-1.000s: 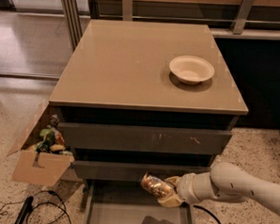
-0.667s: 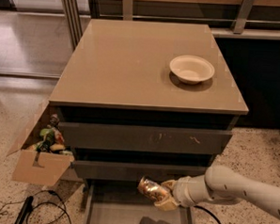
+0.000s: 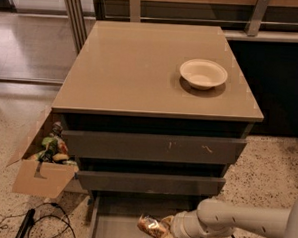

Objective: Place orange can into bottom drawer

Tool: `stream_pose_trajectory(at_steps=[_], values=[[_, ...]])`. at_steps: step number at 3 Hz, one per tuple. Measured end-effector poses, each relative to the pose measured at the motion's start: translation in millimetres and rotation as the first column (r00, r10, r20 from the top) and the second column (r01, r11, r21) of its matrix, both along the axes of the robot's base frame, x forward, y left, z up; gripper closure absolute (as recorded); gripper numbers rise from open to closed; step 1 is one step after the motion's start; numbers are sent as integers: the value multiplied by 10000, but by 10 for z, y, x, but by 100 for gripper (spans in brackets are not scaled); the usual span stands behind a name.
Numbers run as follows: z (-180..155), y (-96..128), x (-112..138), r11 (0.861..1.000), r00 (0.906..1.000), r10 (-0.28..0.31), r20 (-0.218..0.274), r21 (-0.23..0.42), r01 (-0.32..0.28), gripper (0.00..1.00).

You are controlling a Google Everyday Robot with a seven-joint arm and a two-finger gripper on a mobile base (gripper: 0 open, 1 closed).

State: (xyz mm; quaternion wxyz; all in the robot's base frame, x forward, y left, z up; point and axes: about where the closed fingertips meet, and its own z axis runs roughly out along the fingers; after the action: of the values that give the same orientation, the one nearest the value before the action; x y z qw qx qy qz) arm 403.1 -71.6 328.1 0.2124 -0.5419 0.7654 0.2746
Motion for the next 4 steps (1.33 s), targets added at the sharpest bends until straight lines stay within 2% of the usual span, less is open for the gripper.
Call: stream_pose_trajectory(at_steps=[1,2,3,4], values=[[-446,147,-104,9994,9997,224,-20,-253,-225,100],[-697,254,21,9994,9981,256,569,-246,-242,100],[-725,246,309,9997,9907,111,1354,-223,-82,100],[-702,175,519,9998,9846,-207,1733,18,207,100]])
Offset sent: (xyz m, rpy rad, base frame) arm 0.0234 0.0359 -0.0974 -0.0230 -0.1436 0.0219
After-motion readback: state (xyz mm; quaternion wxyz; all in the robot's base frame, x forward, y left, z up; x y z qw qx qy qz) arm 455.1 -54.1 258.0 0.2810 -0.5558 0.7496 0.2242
